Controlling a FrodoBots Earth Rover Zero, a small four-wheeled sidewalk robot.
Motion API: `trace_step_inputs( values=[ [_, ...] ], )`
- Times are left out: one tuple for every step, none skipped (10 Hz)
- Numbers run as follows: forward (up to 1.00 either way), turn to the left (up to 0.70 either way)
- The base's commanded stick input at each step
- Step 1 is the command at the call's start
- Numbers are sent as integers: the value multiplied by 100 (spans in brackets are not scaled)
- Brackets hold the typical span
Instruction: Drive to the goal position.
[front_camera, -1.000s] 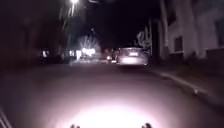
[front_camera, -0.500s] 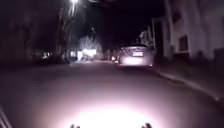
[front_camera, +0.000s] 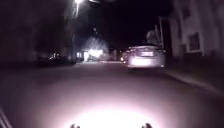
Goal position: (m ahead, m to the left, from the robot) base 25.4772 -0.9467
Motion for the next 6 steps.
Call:
trace_step_inputs(
  values=[
    [85, 0],
    [85, 0],
    [85, 0],
    [85, 0],
    [85, 0],
    [85, 0]
  ],
)
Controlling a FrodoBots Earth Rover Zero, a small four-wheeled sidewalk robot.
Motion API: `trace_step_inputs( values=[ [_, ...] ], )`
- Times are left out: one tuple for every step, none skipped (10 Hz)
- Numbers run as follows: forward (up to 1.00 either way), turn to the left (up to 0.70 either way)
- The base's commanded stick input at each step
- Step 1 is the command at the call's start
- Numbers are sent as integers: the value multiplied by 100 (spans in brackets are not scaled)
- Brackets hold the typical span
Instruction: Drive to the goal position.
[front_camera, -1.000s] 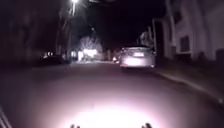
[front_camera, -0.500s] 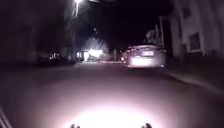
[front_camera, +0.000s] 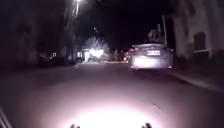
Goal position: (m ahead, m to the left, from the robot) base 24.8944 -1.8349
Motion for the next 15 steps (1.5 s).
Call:
trace_step_inputs(
  values=[
    [85, 0],
    [85, 0],
    [85, 18],
    [85, 34],
    [85, 17],
    [85, 0],
    [85, 0],
    [85, 0],
    [85, 0],
    [85, 0],
    [85, 0],
    [85, 0],
    [85, 0],
    [85, 0],
    [85, 0]
  ],
)
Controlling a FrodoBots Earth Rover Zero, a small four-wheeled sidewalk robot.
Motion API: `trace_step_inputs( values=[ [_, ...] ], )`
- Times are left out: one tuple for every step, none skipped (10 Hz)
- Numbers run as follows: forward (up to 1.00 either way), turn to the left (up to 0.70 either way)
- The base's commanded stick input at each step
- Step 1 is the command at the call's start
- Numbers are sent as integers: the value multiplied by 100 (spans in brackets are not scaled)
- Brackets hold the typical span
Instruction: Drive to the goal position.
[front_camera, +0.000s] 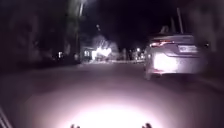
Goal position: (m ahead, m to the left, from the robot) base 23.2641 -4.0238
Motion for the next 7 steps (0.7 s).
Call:
trace_step_inputs(
  values=[
    [85, 0],
    [85, 0],
    [85, 0],
    [85, 0],
    [85, 0],
    [85, 0],
    [85, 0]
  ],
)
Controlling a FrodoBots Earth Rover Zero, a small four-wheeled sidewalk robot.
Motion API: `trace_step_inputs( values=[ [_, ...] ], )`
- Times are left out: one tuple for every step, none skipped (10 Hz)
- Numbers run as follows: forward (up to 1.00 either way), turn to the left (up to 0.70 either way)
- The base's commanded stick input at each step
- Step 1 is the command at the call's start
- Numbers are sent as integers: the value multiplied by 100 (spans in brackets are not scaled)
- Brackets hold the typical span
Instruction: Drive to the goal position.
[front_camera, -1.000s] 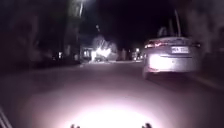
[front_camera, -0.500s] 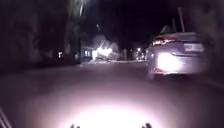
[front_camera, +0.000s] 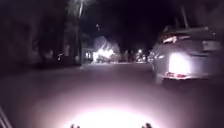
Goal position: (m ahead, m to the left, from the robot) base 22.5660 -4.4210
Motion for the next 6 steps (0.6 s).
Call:
trace_step_inputs(
  values=[
    [85, 0],
    [85, 0],
    [85, 0],
    [85, 0],
    [85, 0],
    [85, 0]
  ],
)
